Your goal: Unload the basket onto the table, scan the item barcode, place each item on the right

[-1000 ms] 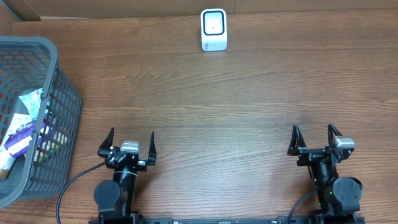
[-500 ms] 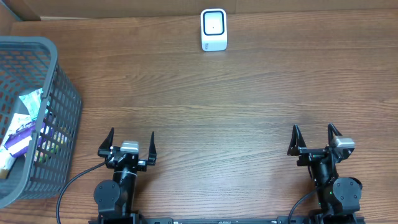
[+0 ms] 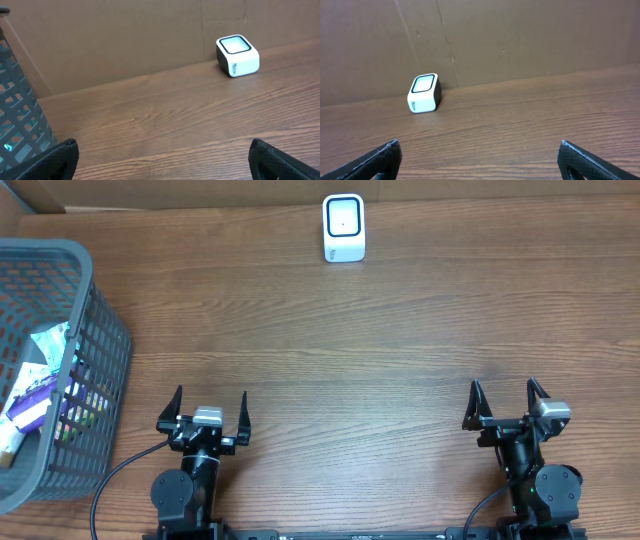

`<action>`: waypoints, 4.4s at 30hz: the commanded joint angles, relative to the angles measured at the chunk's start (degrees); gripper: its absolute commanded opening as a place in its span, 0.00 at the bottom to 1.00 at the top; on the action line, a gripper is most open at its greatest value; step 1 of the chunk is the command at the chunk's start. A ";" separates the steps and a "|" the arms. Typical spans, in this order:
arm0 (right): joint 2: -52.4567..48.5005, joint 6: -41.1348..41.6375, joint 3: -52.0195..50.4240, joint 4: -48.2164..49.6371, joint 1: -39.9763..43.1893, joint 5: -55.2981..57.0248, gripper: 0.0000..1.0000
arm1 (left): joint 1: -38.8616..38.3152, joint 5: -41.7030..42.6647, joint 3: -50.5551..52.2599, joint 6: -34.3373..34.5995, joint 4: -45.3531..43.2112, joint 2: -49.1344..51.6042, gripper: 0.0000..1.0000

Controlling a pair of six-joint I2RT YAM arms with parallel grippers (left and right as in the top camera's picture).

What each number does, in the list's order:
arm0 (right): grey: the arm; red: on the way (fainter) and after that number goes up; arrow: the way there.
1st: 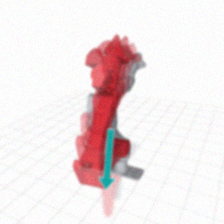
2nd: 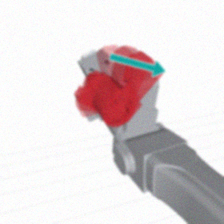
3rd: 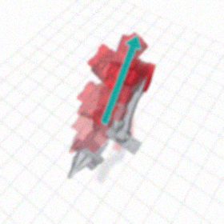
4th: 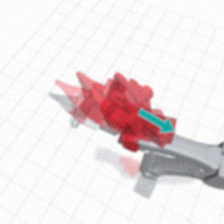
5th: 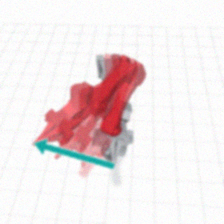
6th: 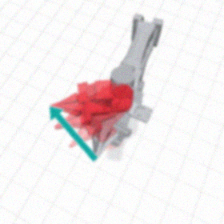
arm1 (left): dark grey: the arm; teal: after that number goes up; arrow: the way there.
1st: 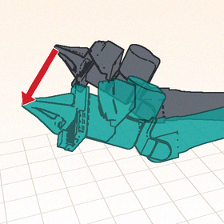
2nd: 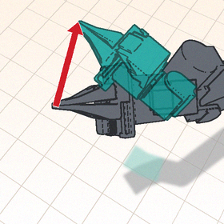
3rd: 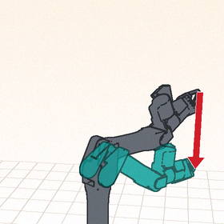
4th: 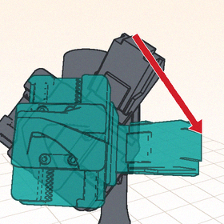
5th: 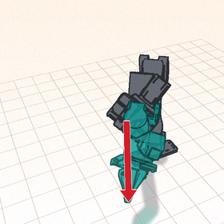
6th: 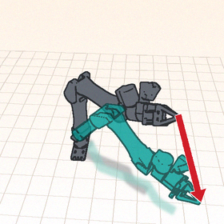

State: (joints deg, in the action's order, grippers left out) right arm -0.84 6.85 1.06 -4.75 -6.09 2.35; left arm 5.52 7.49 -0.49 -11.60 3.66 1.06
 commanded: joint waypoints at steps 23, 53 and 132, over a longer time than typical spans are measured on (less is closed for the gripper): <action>0.68 0.44 2.64 2.89 -0.07 -10.21 1.00 | 0.13 6.05 -9.57 10.25 3.21 1.73 1.00; -20.17 0.37 33.35 -7.13 -0.07 -17.99 1.00 | 0.13 15.65 -64.85 4.24 37.24 44.04 1.00; -84.15 -2.78 94.64 -66.14 -0.07 -24.96 1.00 | 48.41 -8.96 -75.54 43.98 40.15 97.98 0.37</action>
State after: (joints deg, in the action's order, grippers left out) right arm -84.84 4.47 94.80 -71.20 -6.09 -22.28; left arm 54.35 -2.07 -76.42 32.16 44.88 98.76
